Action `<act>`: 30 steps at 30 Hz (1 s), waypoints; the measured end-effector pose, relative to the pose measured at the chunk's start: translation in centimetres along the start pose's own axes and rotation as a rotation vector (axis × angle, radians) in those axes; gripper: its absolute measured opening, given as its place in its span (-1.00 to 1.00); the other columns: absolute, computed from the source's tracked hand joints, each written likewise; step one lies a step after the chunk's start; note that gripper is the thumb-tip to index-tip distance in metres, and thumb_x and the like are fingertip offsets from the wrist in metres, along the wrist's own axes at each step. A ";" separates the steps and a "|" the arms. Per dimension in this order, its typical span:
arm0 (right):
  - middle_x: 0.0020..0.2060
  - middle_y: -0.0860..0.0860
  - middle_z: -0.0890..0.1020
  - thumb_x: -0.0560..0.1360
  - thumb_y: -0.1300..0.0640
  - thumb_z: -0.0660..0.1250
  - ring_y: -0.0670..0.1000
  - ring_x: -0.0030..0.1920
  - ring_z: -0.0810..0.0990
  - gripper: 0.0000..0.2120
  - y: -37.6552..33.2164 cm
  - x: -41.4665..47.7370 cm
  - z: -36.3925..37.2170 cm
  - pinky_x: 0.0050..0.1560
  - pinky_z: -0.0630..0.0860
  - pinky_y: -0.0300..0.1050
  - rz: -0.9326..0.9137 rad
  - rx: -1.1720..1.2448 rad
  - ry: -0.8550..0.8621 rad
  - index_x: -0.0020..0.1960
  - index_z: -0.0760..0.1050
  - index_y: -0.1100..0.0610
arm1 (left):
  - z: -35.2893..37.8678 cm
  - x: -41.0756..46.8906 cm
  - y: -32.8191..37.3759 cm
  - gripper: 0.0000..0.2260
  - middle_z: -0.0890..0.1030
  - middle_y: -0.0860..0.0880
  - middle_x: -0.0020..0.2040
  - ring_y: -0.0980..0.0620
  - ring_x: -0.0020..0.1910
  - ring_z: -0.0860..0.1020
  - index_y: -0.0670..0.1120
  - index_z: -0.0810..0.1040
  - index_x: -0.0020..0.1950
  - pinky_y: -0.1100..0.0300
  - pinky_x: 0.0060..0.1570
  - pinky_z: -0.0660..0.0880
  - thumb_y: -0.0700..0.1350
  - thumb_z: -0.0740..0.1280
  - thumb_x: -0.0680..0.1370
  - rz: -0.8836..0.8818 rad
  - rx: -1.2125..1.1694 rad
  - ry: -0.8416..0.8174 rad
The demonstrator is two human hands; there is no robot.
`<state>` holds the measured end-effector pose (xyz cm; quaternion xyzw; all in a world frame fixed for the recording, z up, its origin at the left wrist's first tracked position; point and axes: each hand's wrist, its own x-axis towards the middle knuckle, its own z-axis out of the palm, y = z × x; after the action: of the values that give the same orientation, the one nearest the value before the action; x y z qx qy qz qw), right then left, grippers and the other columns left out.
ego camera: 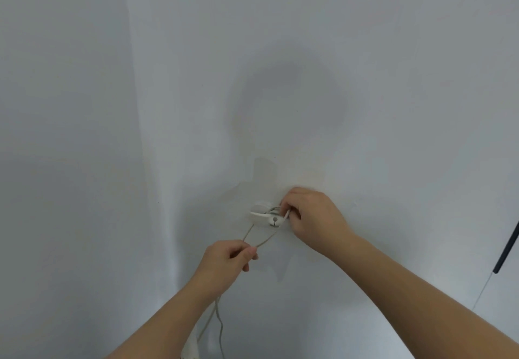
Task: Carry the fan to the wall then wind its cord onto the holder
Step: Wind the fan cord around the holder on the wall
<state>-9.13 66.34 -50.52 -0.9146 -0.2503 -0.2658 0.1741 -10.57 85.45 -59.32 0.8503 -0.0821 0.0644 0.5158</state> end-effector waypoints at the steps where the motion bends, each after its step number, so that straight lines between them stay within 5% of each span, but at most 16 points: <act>1: -0.24 -0.04 0.60 0.32 0.19 0.11 0.03 -0.18 0.53 -0.75 -0.2 0.0 -0.2 -0.16 0.51 -0.03 0.030 0.008 -0.011 -0.24 0.57 0.11 | 0.2 0.0 0.1 -0.80 0.59 0.05 -0.40 0.27 -0.47 0.45 -0.04 0.68 -0.22 0.43 -0.40 0.33 -0.05 0.34 0.55 0.017 0.032 0.001; 7: -0.21 -0.06 0.63 0.44 0.21 0.31 -0.07 -0.15 0.55 -0.88 -0.3 0.6 -1.5 -0.05 0.52 -0.08 0.086 0.072 -0.125 -0.15 0.63 0.09 | 1.1 0.3 0.6 -0.81 0.62 0.01 -0.35 0.09 -0.34 0.55 -0.01 0.64 -0.27 0.24 -0.27 0.48 0.00 0.38 0.51 0.108 0.255 0.033; 10: -0.10 -0.04 0.65 0.44 0.31 0.29 -0.06 -0.06 0.57 -0.76 -0.1 0.9 -1.7 0.04 0.52 -0.07 0.092 0.087 -0.180 0.00 0.63 0.08 | 1.6 0.3 1.0 -0.78 0.62 0.00 -0.33 0.06 -0.28 0.56 -0.07 0.63 -0.25 0.08 -0.15 0.52 0.01 0.36 0.52 0.217 0.366 -0.013; 13: 0.01 -0.13 0.65 0.48 0.26 0.27 -0.07 0.06 0.55 -0.66 -0.1 1.4 -1.5 0.06 0.52 -0.05 0.036 -0.096 -0.207 0.16 0.57 -0.06 | 1.8 0.1 1.6 -0.78 0.58 0.09 -0.35 0.09 -0.25 0.53 -0.08 0.64 -0.24 0.14 -0.13 0.48 -0.01 0.35 0.53 0.312 0.390 -0.047; 17: -0.04 -0.14 0.64 0.46 0.27 0.25 -0.03 0.00 0.55 -0.65 0.1 1.3 -1.2 -0.09 0.53 -0.04 -0.128 -0.299 -0.227 0.07 0.57 -0.13 | 1.7 0.1 1.6 -0.81 0.51 0.21 -0.37 0.21 -0.25 0.44 -0.04 0.66 -0.16 0.29 -0.10 0.40 -0.05 0.29 0.57 0.345 0.389 -0.125; 22: -0.25 -0.13 0.60 0.46 0.26 0.26 -0.10 -0.12 0.44 -0.68 0.9 1.1 -1.7 -0.24 0.47 -0.12 -0.254 -0.329 -0.191 0.02 0.59 -0.12 | 1.7 -0.4 1.7 -0.77 0.68 0.17 -0.06 0.27 -0.12 0.47 -0.08 0.66 -0.16 0.46 -0.09 0.35 -0.15 0.24 0.60 0.296 0.313 -0.195; 27: -0.05 -0.30 0.63 0.44 0.32 0.25 -0.07 -0.16 0.35 -0.59 1.8 0.9 -2.3 -0.29 0.47 -0.11 -0.413 -0.414 -0.227 0.10 0.52 -0.14 | 2.2 -0.5 1.5 -0.78 0.71 0.17 -0.16 0.14 -0.18 0.62 0.05 0.67 -0.24 0.22 -0.10 0.51 -0.16 0.33 0.55 0.163 0.103 -0.184; 30: 0.01 -0.34 0.60 0.45 0.32 0.25 -0.06 -0.16 0.34 -0.59 2.1 1.0 -2.3 -0.30 0.47 -0.11 -0.455 -0.456 -0.234 0.11 0.49 -0.14 | 2.6 -0.5 1.6 -0.86 0.72 0.11 -0.21 0.22 -0.18 0.62 -0.02 0.70 -0.13 0.37 -0.15 0.49 -0.17 0.36 0.54 0.157 0.046 -0.185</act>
<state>-8.16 63.94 -48.46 -0.8749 -0.4005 -0.2400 -0.1286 -11.31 82.48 -59.21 0.8550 -0.1943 0.0278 0.4800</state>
